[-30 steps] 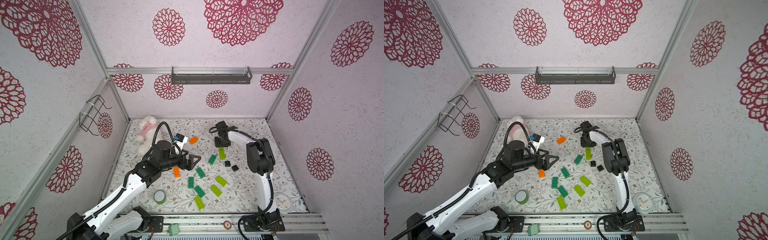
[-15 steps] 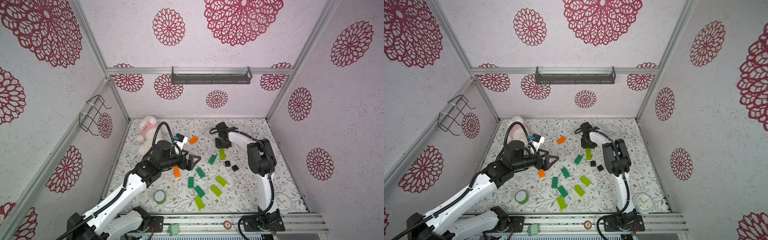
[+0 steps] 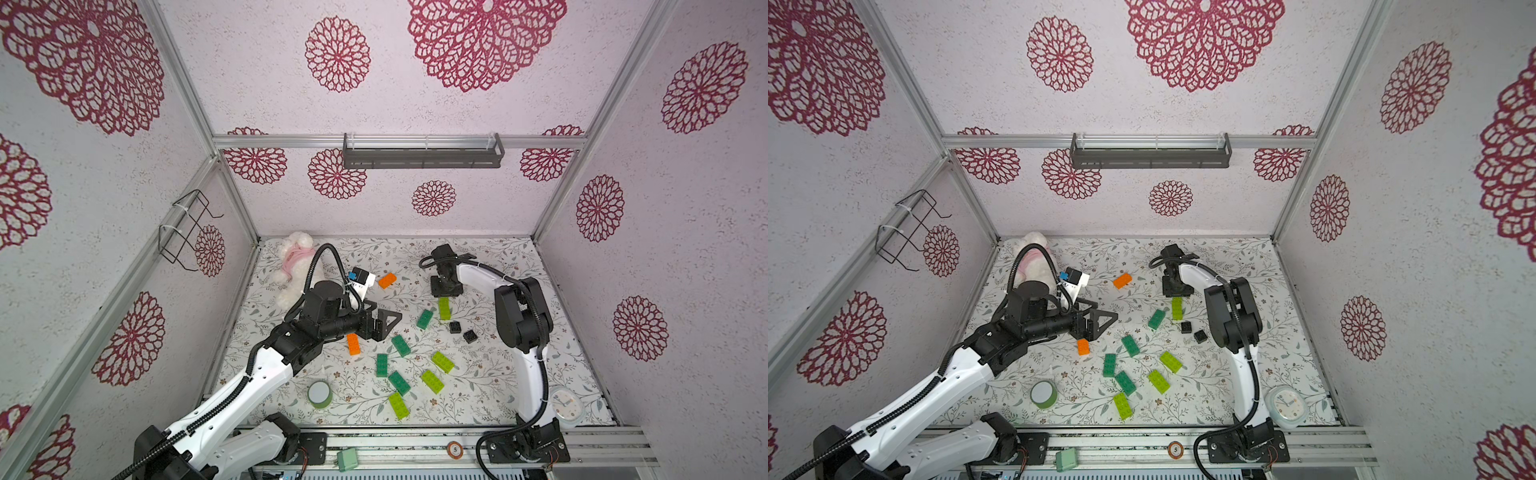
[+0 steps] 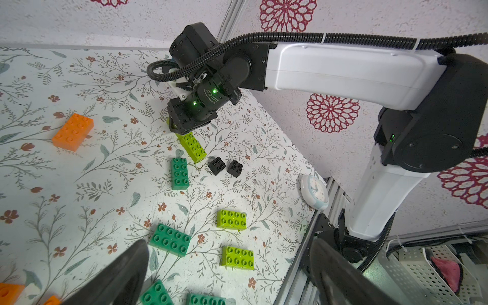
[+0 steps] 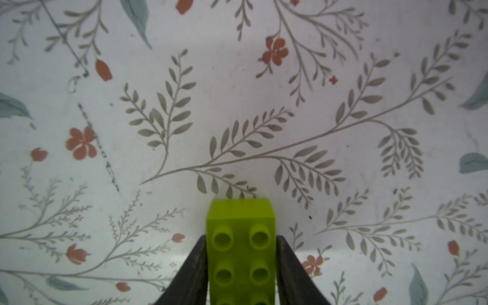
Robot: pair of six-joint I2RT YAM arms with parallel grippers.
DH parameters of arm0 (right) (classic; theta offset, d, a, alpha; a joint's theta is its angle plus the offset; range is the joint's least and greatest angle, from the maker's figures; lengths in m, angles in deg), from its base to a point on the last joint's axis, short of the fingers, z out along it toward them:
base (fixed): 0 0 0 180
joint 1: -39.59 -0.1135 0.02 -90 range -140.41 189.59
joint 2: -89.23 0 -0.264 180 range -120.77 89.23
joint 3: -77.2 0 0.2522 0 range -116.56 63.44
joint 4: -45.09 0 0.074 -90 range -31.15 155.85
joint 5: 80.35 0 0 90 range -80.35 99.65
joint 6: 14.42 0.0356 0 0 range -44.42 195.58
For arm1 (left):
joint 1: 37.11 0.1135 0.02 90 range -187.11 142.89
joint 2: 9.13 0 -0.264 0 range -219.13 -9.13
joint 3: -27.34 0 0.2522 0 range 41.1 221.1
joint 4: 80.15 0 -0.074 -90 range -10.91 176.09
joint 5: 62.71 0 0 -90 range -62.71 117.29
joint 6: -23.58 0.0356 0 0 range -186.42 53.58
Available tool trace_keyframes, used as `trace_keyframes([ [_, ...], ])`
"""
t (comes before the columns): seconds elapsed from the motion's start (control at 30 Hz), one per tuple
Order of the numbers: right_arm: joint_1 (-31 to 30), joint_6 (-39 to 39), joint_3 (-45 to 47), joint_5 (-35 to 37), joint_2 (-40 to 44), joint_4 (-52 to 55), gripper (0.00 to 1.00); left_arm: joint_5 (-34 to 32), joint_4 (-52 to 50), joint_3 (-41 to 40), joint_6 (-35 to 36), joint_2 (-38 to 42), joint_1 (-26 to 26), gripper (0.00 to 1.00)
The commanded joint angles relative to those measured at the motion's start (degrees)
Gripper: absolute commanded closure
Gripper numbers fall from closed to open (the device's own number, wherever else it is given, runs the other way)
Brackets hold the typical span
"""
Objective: Assemble a small pinwheel with lego
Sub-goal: Assemble the lego brick at the center of the board.
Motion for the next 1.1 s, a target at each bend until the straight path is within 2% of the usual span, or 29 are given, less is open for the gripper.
trace_keyframes([
  [0.0, -0.4, 1.0, -0.3, 0.2, 3.2, 1.8, 0.57, 0.1, -0.3, 1.6, 0.8, 0.3, -0.1, 0.03],
  [1.07, -0.7, 2.6, 0.8, -1.4, 4.9, 0.9, 0.56, 0.0, -0.7, 1.7, 0.9, 0.9, -0.1, 0.03],
])
